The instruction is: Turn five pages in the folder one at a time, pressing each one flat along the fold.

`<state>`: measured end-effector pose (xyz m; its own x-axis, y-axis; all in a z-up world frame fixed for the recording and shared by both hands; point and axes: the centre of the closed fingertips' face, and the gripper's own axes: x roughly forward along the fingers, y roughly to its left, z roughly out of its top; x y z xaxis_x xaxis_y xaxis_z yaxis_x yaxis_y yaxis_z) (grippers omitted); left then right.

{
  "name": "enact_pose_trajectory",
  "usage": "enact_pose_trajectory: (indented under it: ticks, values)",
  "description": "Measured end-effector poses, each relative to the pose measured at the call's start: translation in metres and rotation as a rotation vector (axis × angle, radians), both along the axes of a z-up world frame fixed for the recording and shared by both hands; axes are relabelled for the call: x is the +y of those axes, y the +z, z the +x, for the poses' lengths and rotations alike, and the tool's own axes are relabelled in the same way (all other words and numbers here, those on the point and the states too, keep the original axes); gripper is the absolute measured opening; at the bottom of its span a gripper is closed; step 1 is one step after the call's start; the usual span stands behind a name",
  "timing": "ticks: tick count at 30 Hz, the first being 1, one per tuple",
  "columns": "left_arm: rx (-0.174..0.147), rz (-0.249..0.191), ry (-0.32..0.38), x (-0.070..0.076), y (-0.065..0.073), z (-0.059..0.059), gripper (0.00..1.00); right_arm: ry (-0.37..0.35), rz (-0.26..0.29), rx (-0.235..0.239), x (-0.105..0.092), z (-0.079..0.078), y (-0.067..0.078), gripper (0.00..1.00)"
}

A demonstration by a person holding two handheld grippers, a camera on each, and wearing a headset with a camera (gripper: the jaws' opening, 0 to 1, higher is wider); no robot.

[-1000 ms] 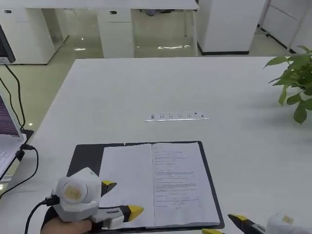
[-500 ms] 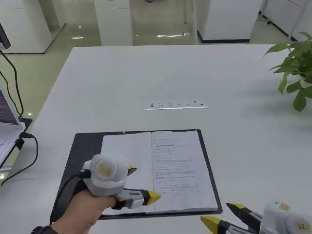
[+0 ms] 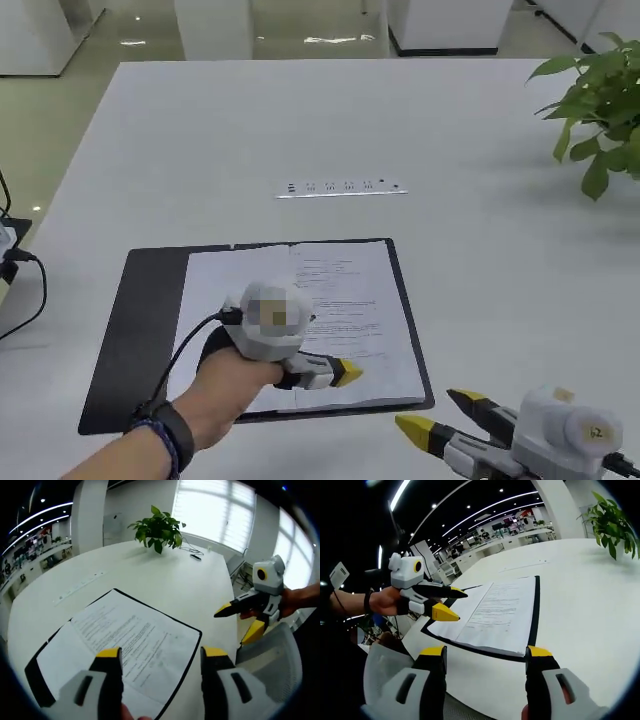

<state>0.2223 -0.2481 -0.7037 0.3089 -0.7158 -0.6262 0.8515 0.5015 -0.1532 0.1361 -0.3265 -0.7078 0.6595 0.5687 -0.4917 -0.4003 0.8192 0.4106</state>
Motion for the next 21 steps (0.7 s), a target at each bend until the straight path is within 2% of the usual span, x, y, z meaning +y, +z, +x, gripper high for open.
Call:
enact_pose_trajectory:
  ticks: [4, 8, 10, 13, 18, 21]
  values:
    - [0.007, 0.003, -0.008, -0.014, -0.007, 0.0, 0.64, -0.001, 0.002, 0.004, 0.0, 0.0, -0.001, 0.62]
    - [0.001, 0.018, -0.015, -0.029, -0.014, 0.002, 0.64, -0.004, 0.005, 0.011, -0.001, 0.0, -0.004, 0.62]
    - [-0.011, 0.025, -0.006, -0.035, -0.017, 0.005, 0.64, -0.002, 0.001, 0.018, -0.002, -0.001, -0.006, 0.62]
    - [-0.004, 0.023, 0.01, -0.046, -0.023, 0.008, 0.64, 0.0, 0.001, 0.025, -0.003, -0.003, -0.008, 0.62]
    - [0.003, 0.038, -0.01, -0.065, -0.035, 0.002, 0.63, 0.007, -0.004, 0.038, -0.005, -0.005, -0.012, 0.62]
    - [0.002, 0.063, -0.034, -0.072, -0.044, -0.002, 0.64, 0.003, 0.001, 0.043, -0.006, -0.006, -0.014, 0.62]
